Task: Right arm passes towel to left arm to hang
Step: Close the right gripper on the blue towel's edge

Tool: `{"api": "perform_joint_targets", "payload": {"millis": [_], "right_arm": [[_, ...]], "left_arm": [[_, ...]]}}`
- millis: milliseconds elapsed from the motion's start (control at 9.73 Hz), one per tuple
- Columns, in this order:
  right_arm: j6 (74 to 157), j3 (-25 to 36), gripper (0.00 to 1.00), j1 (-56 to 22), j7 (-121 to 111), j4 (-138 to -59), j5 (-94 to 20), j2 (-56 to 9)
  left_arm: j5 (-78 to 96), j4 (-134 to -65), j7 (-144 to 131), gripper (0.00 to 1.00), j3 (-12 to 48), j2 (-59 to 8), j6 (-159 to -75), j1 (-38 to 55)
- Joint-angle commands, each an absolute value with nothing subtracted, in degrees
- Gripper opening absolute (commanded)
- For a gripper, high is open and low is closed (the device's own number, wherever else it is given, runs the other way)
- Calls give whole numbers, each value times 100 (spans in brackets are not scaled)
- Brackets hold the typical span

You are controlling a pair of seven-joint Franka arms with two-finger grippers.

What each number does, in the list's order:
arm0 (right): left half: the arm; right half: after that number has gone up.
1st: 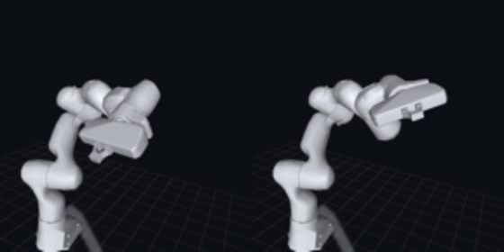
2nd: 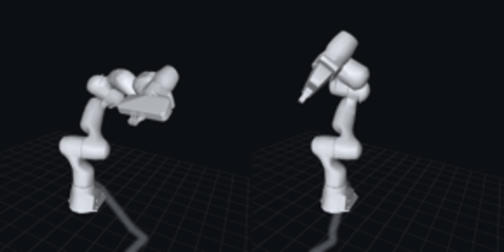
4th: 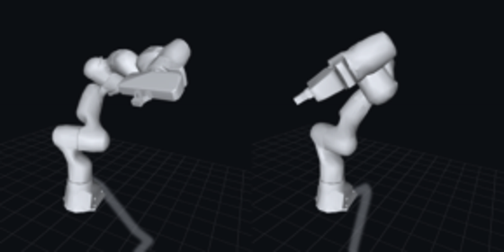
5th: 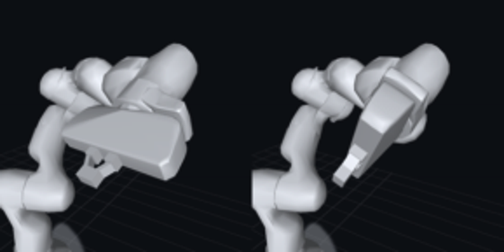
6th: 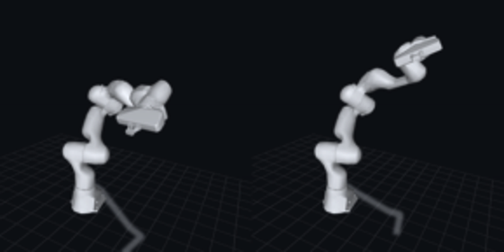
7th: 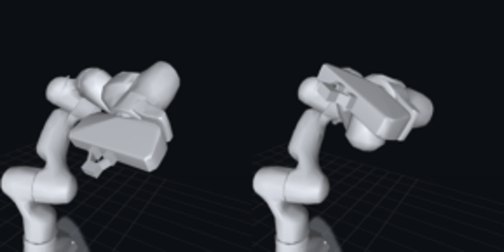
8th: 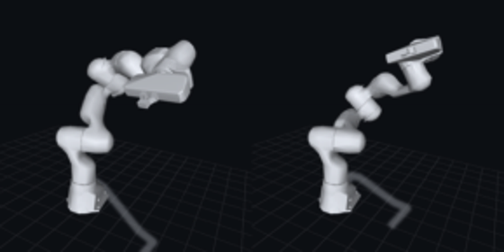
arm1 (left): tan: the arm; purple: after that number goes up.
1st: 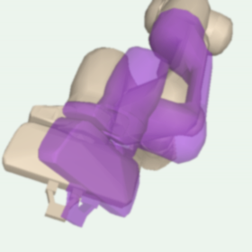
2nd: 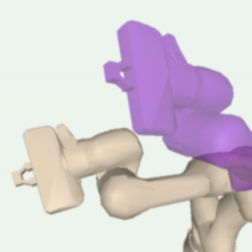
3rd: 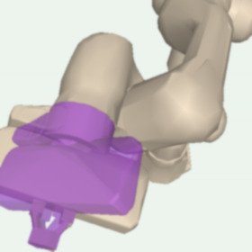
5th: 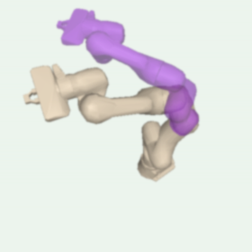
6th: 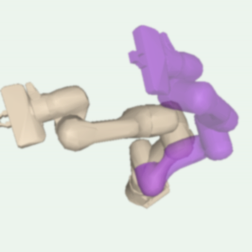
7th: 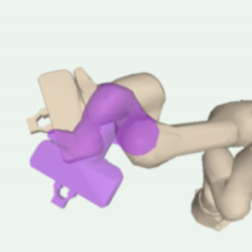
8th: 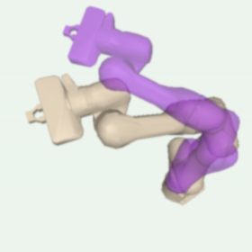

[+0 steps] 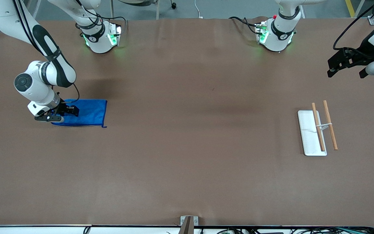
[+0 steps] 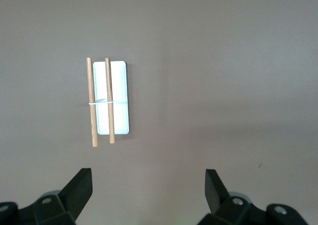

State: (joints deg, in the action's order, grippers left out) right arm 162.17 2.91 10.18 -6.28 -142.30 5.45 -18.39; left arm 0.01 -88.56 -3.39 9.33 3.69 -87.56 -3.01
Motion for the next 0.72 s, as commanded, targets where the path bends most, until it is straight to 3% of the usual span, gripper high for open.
{"api": "perform_joint_targets", "payload": {"millis": [0,308,616], "right_arm": [[16348,229,2,1142,-389,-14344,633,-1872],[14606,-173,0,976,490,-13925,624,-1198],[11751,-938,0,967,1159,-12075,563,-932]], "left_arm": [[97,-8859,-281,100,940,255,-8649,-316],[105,-8859,-273,100,932,264,-8605,-369],[114,-8868,-264,100,940,255,-8596,-352]]}}
